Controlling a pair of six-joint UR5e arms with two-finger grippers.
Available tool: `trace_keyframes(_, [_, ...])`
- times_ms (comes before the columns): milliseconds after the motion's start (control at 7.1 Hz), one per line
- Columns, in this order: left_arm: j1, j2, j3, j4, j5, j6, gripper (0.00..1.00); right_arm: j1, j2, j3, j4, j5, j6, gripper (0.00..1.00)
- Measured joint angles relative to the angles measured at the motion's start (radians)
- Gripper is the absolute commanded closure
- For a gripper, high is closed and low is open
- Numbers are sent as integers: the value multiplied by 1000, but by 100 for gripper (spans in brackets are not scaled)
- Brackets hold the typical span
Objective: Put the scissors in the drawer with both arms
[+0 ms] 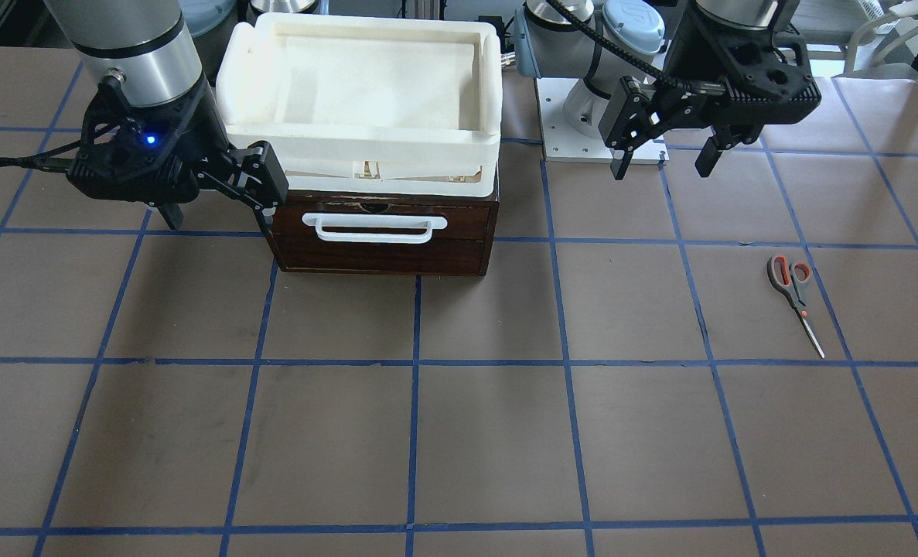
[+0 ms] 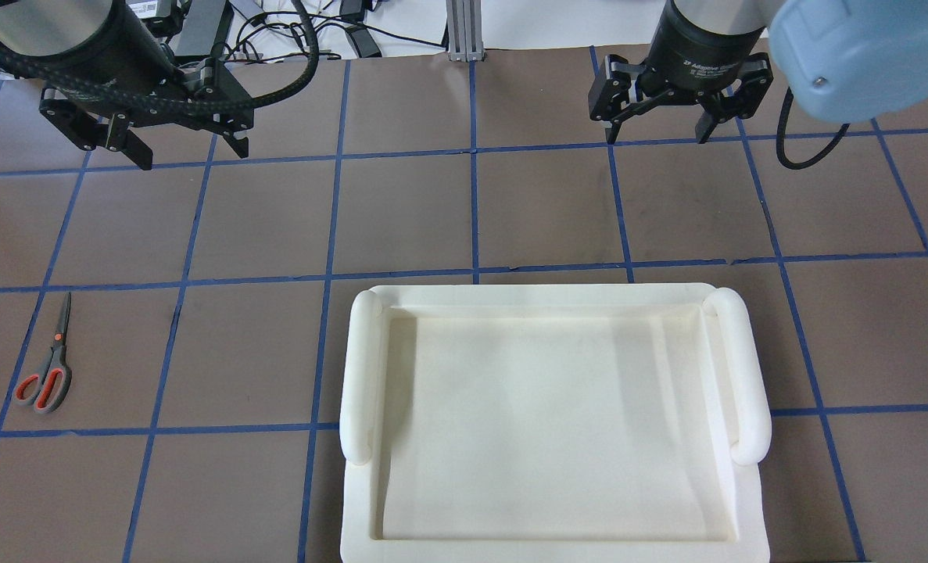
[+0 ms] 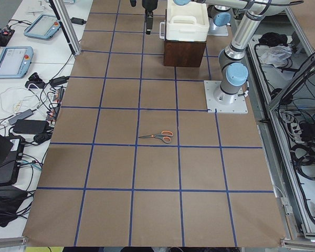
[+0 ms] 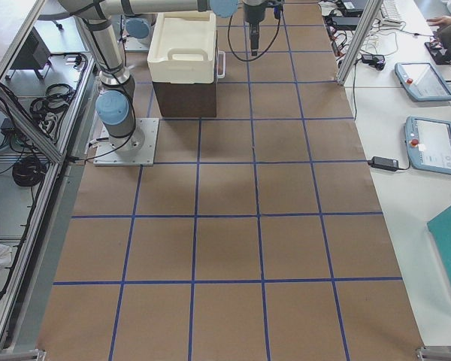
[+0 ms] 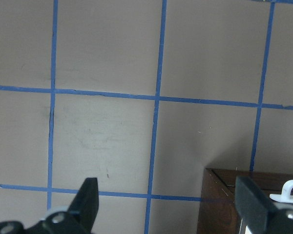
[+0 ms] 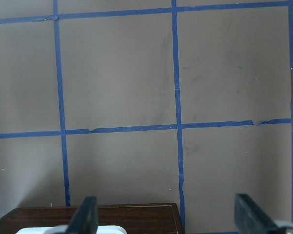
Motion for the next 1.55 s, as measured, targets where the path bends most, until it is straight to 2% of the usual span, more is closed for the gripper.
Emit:
trace_keyframes(564, [13,-2,-12,-3,9,2,0,1,3,5,-1,0,11,0])
trace_keyframes(846, [60,6,-83,-3,109,7,0,1,3,7,-1,6,34,0])
trace_keyframes(1128, [202,-4,-191,30,156,96,0,1,12,10,-5,-2,199,0])
trace_keyframes(1409, [382,-52,-333,194,166,311,2,7,41,10,-3,-2,491,0])
trace_keyframes(1550, [434,-97,-368,256,183,363,2,25,68,9,-4,-2,647,0])
